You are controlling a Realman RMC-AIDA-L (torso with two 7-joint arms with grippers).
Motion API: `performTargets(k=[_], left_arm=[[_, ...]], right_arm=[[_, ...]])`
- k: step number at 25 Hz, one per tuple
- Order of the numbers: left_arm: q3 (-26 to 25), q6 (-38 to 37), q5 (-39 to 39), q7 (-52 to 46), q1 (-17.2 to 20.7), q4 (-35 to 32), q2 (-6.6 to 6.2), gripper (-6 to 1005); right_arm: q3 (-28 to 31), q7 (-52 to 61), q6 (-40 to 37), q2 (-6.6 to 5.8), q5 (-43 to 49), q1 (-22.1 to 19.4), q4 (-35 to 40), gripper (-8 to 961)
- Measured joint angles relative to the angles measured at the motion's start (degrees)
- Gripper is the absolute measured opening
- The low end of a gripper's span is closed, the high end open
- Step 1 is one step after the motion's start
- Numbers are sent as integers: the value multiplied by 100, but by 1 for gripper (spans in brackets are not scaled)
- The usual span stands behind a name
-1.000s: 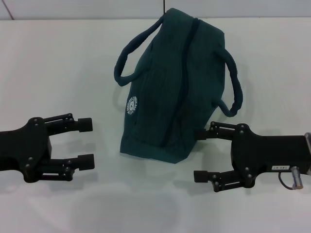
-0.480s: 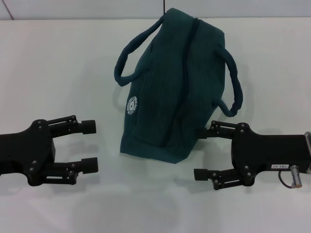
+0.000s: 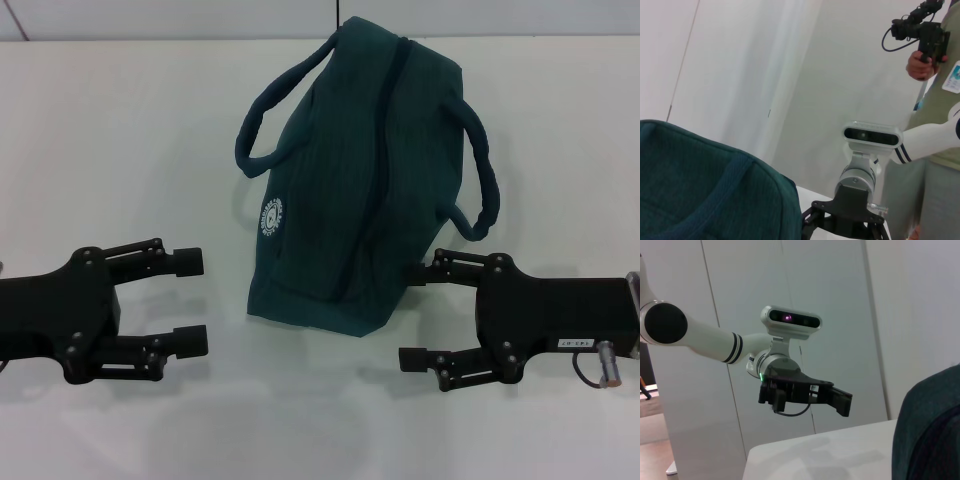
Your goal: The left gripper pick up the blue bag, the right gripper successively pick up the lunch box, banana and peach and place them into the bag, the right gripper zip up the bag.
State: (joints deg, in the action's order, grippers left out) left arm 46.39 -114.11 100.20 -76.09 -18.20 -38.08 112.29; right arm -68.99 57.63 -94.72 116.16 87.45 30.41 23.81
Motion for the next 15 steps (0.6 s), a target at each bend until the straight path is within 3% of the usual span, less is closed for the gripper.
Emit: performTargets(k=[15], left_arm=[[-26,33,0,16,-36,37,53,872]], right_arm=[[0,-13,-1,3,0,-1,9,878]])
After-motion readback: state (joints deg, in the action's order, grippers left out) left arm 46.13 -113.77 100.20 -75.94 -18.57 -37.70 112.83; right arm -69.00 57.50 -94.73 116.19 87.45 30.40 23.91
